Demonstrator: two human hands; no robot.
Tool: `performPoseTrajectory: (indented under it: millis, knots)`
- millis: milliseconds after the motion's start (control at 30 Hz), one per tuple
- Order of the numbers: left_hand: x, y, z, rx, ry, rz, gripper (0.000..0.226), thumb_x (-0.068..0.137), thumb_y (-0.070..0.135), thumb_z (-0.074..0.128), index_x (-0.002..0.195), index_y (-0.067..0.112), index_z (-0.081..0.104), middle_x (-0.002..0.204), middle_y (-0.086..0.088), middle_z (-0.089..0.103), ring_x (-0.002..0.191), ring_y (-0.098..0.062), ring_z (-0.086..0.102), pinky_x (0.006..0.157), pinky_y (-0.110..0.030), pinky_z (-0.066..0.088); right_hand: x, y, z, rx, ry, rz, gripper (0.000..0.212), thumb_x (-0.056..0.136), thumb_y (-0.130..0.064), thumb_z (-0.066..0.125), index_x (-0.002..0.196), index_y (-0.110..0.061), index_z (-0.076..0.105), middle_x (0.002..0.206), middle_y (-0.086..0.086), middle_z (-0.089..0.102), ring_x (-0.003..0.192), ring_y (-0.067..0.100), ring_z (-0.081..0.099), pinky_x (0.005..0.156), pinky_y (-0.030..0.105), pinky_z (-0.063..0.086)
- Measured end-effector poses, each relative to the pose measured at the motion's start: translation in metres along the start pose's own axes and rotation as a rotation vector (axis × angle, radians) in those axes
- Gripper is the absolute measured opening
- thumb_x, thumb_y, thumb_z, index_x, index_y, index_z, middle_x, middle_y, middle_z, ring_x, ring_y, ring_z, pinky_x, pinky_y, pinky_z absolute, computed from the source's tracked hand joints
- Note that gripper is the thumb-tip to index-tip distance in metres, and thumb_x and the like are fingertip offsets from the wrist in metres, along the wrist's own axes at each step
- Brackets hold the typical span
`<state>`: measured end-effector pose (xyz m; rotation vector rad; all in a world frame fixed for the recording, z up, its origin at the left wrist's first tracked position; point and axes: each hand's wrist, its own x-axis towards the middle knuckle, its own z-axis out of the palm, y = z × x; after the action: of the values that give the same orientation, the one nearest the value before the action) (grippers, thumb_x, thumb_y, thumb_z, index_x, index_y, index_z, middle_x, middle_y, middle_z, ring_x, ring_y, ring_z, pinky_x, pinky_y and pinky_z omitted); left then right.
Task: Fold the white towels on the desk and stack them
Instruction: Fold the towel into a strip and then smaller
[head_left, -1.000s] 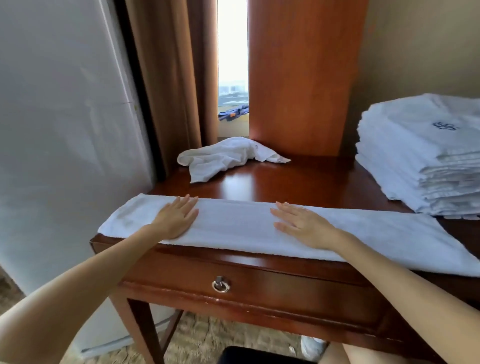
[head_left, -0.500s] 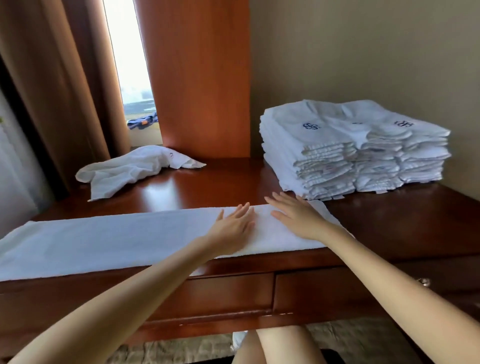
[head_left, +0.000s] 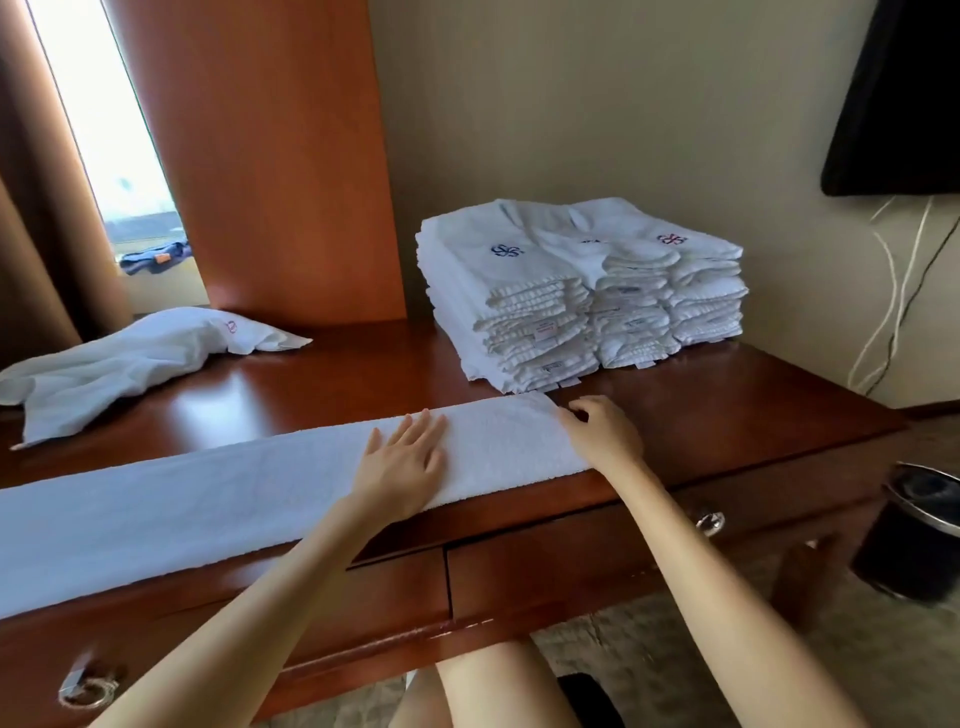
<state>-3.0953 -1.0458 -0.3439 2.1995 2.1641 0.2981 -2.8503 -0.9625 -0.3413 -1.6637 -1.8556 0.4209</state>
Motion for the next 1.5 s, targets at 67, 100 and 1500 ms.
performPoseTrajectory:
  millis: [67,100,1500]
  knots:
    - [-0.001,0.001,0.003,-0.007,0.019,0.009,0.051,0.104,0.036,0.018,0.154,0.032,0.010,0.162,0.005,0.002,0.149,-0.014,0.000,0.120,-0.043,-0.003,-0.005,-0.003,0.001,-0.129,0.130,0.037,0.048,0.093,-0.056,0.049,0.113,-0.016,0.068,0.127,0.007,0.056,0.118,0.025,0.049,0.095,0.037,0.040]
    - [-0.001,0.001,0.003,-0.010,0.036,0.009,0.051,0.104,0.036,0.018,0.154,0.032,0.011,0.162,0.005,0.004,0.149,-0.014,0.001,0.120,-0.043,-0.002,-0.008,-0.007,0.002,-0.198,0.156,0.062,0.055,0.090,-0.063,0.047,0.109,-0.017,0.069,0.124,0.008,0.057,0.117,0.027,0.048,0.095,0.038,0.038]
    - [-0.102,-0.175,-0.110,-1.152,0.438,-0.708,0.048,0.088,0.007,0.057,0.135,0.015,0.051,0.124,-0.008,0.056,0.101,-0.021,0.057,0.062,-0.026,0.050,-0.103,-0.203,0.096,0.028,-0.286,-0.756,0.084,0.086,-0.047,0.066,0.153,-0.029,0.019,0.160,-0.007,0.019,0.148,0.010,0.013,0.120,0.036,0.015]
